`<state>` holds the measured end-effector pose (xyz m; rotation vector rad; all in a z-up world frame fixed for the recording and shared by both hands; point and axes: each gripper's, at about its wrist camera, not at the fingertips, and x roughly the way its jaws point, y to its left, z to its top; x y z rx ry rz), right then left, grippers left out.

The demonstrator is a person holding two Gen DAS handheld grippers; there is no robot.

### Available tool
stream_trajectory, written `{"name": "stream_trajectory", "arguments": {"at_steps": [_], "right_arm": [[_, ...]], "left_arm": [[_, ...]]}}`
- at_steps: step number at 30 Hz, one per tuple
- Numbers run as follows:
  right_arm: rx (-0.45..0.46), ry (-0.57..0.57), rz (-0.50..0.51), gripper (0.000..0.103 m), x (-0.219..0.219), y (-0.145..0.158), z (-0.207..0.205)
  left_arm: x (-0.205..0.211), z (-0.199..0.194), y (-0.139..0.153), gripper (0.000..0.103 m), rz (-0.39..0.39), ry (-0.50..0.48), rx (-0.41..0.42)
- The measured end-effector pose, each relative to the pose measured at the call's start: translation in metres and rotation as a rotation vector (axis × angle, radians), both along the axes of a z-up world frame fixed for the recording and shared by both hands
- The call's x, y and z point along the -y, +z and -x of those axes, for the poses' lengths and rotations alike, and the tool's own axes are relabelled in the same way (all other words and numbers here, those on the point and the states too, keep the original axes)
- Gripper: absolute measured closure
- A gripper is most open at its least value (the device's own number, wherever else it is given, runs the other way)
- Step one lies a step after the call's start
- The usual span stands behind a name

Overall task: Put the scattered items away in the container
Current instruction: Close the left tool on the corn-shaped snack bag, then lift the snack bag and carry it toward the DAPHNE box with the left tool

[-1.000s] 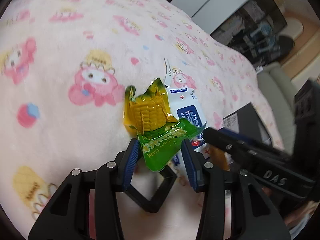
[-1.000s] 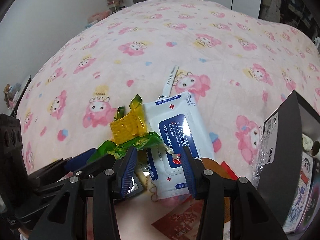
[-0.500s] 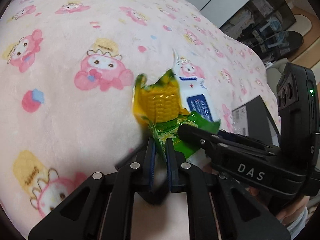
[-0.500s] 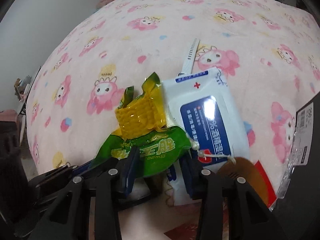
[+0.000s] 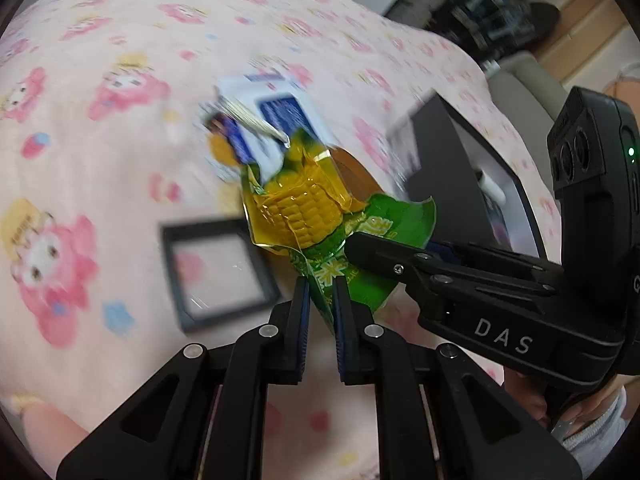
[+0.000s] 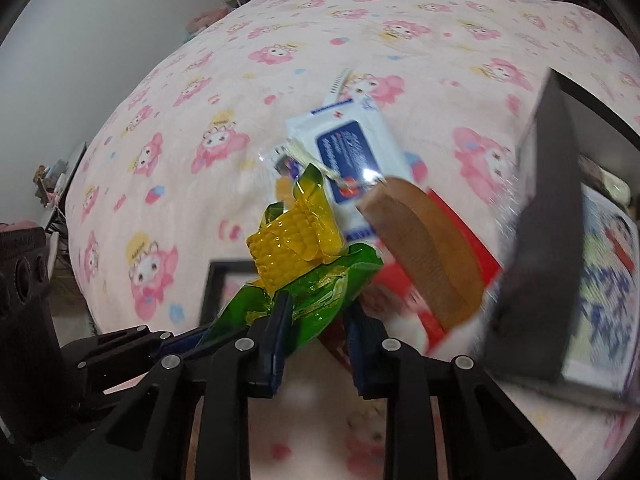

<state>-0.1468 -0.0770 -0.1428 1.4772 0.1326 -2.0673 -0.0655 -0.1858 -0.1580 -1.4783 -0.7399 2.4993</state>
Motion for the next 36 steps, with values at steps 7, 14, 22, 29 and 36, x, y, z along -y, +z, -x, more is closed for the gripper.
{"name": "stream_trajectory", "arguments": {"at_steps": [7,14,22,29,36], "right_arm": [[0.036,-0.077,-0.009,0.083,-0.057,-0.006,-0.023],[0.037,-0.151,-0.005,0.086,-0.094,-0.008,-0.025],[0.041,-0.152,-0.013,0.086,-0.093,-0.012,-0.023],[0.088,-0.133,-0.053,0.086,-0.094,-0.030,-0.029],[0.041,-0.190,-0.047,0.094,-0.103,-0.033,-0.032]], "left_arm": [[-0.050,-0.005,-0.003,0.089,-0.006,-0.138,0.057],[-0.036,0.006,0.011,0.084,-0.004,-0.131,0.048],[-0.010,0.041,-0.010,0.069,0.015,-0.058,0.084],[-0.020,0.050,-0.045,0.061,-0.024,-0.072,0.141],[-0.029,0.031,-0.032,0.082,-0.001,-0.083,0.143]]}}
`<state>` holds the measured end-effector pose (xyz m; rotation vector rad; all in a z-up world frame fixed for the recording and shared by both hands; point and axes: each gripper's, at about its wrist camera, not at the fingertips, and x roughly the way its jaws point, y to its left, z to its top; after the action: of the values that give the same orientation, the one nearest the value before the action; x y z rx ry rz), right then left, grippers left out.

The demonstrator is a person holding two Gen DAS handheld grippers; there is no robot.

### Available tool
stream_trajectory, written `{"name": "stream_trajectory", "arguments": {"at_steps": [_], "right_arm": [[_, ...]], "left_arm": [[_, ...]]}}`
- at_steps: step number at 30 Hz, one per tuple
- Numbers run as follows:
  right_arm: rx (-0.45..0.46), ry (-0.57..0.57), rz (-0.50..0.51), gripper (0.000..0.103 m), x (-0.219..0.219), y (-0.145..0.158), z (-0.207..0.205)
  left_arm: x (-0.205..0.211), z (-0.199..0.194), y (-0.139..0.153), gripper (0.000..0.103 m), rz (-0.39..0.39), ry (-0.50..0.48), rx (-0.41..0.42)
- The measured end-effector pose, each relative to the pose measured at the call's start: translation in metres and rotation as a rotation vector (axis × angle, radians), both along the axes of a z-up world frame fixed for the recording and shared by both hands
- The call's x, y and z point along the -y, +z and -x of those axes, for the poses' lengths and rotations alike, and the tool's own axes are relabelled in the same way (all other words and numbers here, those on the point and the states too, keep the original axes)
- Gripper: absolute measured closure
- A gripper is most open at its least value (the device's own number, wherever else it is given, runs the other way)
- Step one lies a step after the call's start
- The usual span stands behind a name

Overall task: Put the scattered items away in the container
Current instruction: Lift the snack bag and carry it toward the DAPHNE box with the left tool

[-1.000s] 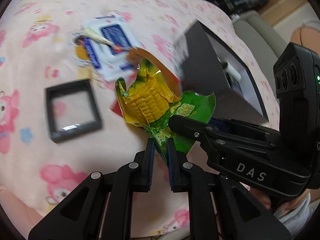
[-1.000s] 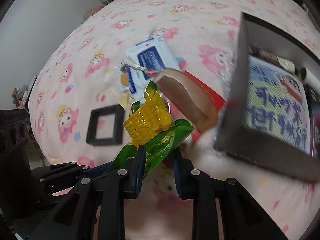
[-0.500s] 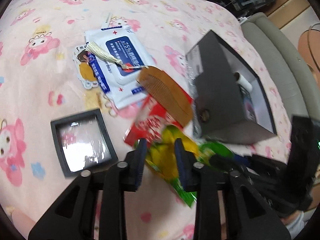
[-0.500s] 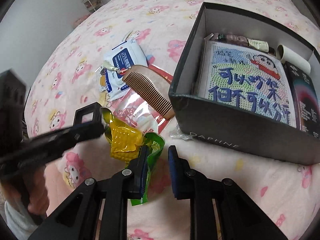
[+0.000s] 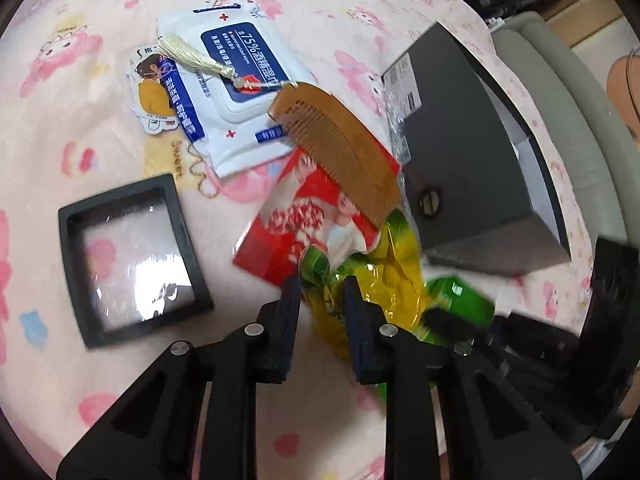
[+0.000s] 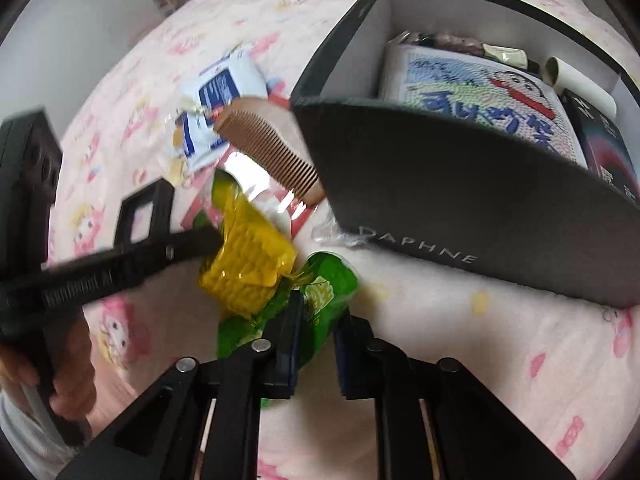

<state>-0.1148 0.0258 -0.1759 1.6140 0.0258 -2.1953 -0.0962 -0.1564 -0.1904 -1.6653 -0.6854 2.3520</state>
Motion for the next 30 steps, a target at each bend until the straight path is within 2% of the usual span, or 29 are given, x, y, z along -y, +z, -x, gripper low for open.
{"name": "stream_trajectory", "arguments": {"at_steps": [5,8,9,11,16,19,20,21,22,24,30], "right_arm": [[-0.051,-0.039,-0.011,0.095,-0.012,0.012,0.003],[-0.070,-0.086,-0.020,0.095,-0.023,0.017,0.008],[-0.069,-0.097,-0.023,0.095,-0.026,0.017,0.009],[-0.058,-0.116,-0.021,0.095,-0.033,0.016,0.011],[-0.027,-0.093,-0.019,0.092,-0.047,0.019,0.006],[0.019,-0.071,0.009,0.086,-0.048,0.012,0.001],[0.036,-0.065,0.019,0.086,-0.047,0.007,-0.001],[0.054,-0.060,0.029,0.086,-0.046,0.003,-0.002],[0.055,-0.071,0.030,0.087,-0.048,0.000,-0.004],[0.059,-0.095,0.033,0.092,-0.052,-0.006,-0.007],[-0.017,-0.125,0.039,0.095,-0.056,0.005,-0.007]], "left_arm": [[-0.010,-0.021,0.004,0.082,-0.001,-0.009,0.026],[-0.012,-0.022,0.007,0.079,-0.026,-0.021,0.040],[-0.013,-0.023,0.009,0.076,-0.034,-0.025,0.043],[-0.015,-0.020,0.013,0.068,-0.008,-0.027,0.018],[-0.013,-0.004,0.015,0.067,0.028,-0.021,-0.031],[-0.012,0.009,0.006,0.067,0.009,-0.018,-0.019],[-0.014,0.012,0.002,0.068,0.005,-0.016,-0.009],[-0.015,0.012,0.001,0.076,0.008,-0.007,-0.004],[-0.016,0.012,-0.001,0.080,0.011,0.001,0.001],[-0.019,0.007,-0.001,0.081,0.007,0.013,-0.002],[-0.023,-0.018,0.000,0.082,-0.060,0.000,0.038]]}}
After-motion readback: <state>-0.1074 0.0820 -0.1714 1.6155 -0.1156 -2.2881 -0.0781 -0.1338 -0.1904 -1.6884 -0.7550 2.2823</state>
